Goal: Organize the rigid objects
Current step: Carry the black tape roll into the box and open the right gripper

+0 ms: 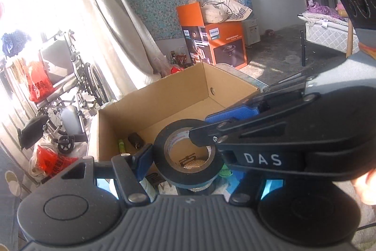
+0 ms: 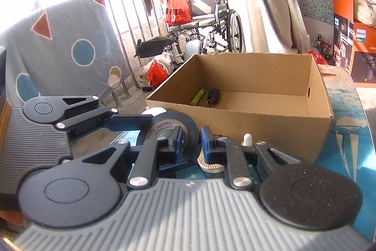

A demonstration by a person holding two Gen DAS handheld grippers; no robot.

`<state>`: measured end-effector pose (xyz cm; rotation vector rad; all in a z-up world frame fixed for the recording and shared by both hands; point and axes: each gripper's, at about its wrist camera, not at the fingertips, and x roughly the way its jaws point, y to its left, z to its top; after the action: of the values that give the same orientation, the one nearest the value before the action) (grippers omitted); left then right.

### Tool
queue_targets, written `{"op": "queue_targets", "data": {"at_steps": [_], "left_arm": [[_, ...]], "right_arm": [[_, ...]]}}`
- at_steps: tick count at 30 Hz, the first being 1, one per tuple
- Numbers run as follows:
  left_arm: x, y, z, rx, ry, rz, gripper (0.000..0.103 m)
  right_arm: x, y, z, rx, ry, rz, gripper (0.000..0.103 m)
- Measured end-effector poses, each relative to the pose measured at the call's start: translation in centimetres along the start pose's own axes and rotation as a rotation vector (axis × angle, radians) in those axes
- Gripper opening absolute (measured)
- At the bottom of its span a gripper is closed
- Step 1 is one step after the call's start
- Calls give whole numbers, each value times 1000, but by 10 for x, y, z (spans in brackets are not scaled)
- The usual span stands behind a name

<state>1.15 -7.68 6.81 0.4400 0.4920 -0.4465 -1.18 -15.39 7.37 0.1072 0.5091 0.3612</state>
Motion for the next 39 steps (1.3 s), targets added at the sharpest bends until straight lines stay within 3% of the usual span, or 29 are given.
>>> {"op": "queue_targets", "data": {"at_steps": [4, 9, 12, 18, 23, 28, 33, 39], "left_arm": [[2, 7, 35, 37, -67, 32, 68], [28, 23, 73, 46, -61, 26, 68], [58, 37, 92, 27, -1, -4, 68], [140, 74, 105, -40, 221, -107, 68], [210, 90, 87, -51, 425, -173, 68], [261, 87, 74, -2, 532, -183, 68], [301, 96, 62, -46, 613, -221, 68], [317, 112, 44, -66, 661, -231, 68]], "right_arm": [[-6, -5, 40, -55, -50, -4, 17], [10, -27, 92, -89, -26, 0, 17], [40, -45, 124, -90, 47, 16, 17], [138, -92, 163, -4, 298, 63, 17], [220, -119, 151, 85, 498, 90, 17], [285, -133, 122, 131, 644, 82, 17], [325, -151, 105, 166, 719, 69, 17], [354, -147, 96, 154, 761, 87, 17]]}}
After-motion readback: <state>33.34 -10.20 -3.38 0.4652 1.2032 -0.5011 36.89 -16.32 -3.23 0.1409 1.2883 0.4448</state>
